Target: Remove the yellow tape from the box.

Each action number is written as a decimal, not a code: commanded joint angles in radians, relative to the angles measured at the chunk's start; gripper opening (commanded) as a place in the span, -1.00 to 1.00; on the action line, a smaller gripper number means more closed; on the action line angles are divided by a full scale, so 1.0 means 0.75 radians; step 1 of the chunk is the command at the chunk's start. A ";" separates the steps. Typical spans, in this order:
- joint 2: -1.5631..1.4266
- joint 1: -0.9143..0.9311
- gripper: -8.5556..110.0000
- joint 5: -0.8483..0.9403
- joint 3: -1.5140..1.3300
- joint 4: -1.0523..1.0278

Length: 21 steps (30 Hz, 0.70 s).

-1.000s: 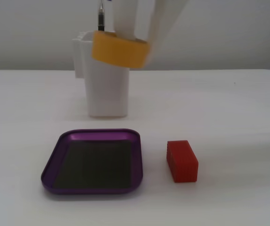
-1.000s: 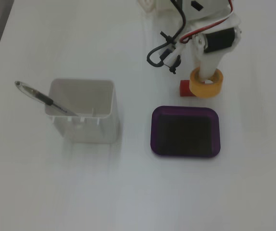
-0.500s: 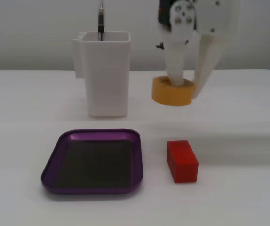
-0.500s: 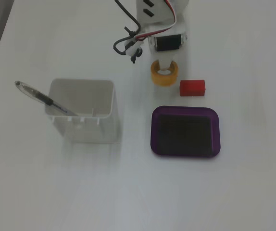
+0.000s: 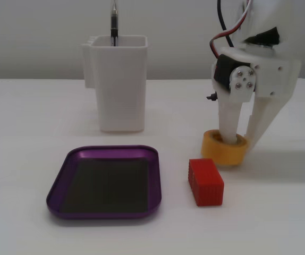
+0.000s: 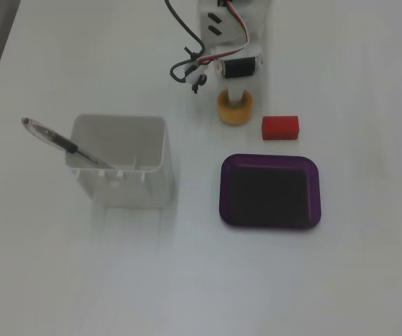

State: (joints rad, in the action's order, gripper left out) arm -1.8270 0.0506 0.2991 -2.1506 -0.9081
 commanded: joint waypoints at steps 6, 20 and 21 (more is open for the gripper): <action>-0.072 -0.002 -0.86 0.008 0.006 0.029; -0.096 -0.018 -0.71 -0.012 0.039 -0.108; -0.102 -0.020 -0.71 -0.010 0.082 -0.155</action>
State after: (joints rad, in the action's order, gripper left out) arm -1.8469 0.0430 0.2991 -2.1522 -0.9403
